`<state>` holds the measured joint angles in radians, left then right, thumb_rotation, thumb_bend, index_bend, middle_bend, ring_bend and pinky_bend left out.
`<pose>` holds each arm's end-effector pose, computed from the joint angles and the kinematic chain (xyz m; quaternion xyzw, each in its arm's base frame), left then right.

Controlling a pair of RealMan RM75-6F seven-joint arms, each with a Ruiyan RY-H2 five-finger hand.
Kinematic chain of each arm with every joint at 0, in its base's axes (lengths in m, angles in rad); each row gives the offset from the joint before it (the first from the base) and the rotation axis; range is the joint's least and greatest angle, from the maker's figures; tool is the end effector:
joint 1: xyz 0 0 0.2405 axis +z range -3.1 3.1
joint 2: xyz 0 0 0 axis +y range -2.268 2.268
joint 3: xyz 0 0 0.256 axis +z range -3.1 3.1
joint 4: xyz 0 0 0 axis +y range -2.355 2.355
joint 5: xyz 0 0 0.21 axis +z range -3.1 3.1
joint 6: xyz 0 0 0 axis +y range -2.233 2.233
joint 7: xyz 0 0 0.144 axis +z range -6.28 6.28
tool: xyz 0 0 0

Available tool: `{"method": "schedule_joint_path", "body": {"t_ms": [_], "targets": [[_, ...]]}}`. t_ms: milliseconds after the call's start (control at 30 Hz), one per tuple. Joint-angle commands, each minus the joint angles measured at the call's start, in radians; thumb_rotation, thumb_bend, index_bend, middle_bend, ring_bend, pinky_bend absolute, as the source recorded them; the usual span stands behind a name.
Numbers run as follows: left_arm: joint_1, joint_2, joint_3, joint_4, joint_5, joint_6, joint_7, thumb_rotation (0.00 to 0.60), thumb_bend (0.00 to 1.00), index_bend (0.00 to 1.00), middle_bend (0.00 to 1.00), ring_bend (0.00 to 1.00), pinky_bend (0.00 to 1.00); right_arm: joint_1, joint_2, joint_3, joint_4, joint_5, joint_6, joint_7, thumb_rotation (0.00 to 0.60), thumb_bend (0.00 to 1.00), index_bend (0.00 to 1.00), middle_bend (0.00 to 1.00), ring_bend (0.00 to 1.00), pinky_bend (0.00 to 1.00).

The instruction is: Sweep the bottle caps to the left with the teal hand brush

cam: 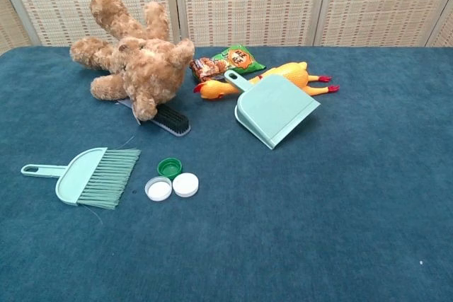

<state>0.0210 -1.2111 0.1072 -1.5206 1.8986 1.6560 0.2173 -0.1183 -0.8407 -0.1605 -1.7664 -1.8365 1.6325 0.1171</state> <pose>-0.2831 0.1078 0.1183 -0.7082 -0.2660 -0.3897 0.5252 -0.2845 -0.0735 0.2042 0.6472 -0.4233 0.3673 0.5167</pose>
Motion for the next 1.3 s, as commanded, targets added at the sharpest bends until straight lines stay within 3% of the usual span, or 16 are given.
{"method": "schedule_joint_path", "body": {"t_ms": [33, 233, 400, 600, 800, 933, 1000, 1167, 1300], "targets": [[-0.007, -0.004, 0.000, -0.005, -0.009, -0.022, 0.015, 0.600, 0.38, 0.02, 0.04, 0.09, 0.26, 0.006, 0.004, -0.001, -0.002, 0.010, -0.016, -0.002, 0.600, 0.20, 0.00, 0.00, 0.00, 0.00], [-0.009, -0.021, 0.006, 0.012, -0.008, -0.035, 0.038, 0.600, 0.38, 0.01, 0.02, 0.09, 0.26, 0.006, 0.001, -0.002, -0.005, 0.002, -0.017, -0.014, 0.600, 0.20, 0.00, 0.00, 0.00, 0.00], [-0.027, -0.052, -0.006, 0.034, 0.010, -0.037, 0.052, 0.600, 0.38, 0.01, 0.01, 0.00, 0.26, 0.018, -0.031, 0.013, 0.008, 0.001, -0.030, -0.055, 0.600, 0.20, 0.00, 0.00, 0.00, 0.00], [-0.078, -0.108, -0.034, 0.086, 0.013, -0.093, 0.084, 0.600, 0.39, 0.01, 0.01, 0.06, 0.28, 0.023, -0.064, 0.043, 0.001, 0.043, -0.037, -0.113, 0.600, 0.20, 0.00, 0.00, 0.00, 0.00], [-0.163, -0.150, -0.099, 0.085, -0.068, -0.223, 0.116, 0.600, 0.39, 0.01, 0.02, 0.27, 0.40, 0.030, -0.088, 0.064, -0.004, 0.089, -0.058, -0.157, 0.600, 0.20, 0.00, 0.00, 0.00, 0.00], [-0.220, -0.195, -0.136, 0.139, -0.126, -0.306, 0.127, 0.600, 0.40, 0.06, 0.11, 0.56, 0.65, 0.036, -0.102, 0.081, -0.005, 0.122, -0.068, -0.184, 0.600, 0.20, 0.00, 0.00, 0.00, 0.00], [-0.237, -0.215, -0.147, 0.171, -0.150, -0.332, 0.134, 0.600, 0.40, 0.10, 0.16, 0.63, 0.71, 0.037, -0.107, 0.087, -0.004, 0.135, -0.070, -0.195, 0.600, 0.20, 0.00, 0.00, 0.00, 0.00], [-0.289, -0.286, -0.177, 0.281, -0.199, -0.384, 0.147, 0.600, 0.40, 0.18, 0.27, 0.72, 0.78, 0.047, -0.115, 0.096, -0.006, 0.174, -0.100, -0.217, 0.600, 0.20, 0.00, 0.00, 0.00, 0.00], [-0.311, -0.340, -0.184, 0.364, -0.228, -0.399, 0.160, 0.600, 0.40, 0.35, 0.38, 0.74, 0.80, 0.055, -0.119, 0.100, -0.013, 0.201, -0.127, -0.242, 0.600, 0.20, 0.00, 0.00, 0.00, 0.00]]}}
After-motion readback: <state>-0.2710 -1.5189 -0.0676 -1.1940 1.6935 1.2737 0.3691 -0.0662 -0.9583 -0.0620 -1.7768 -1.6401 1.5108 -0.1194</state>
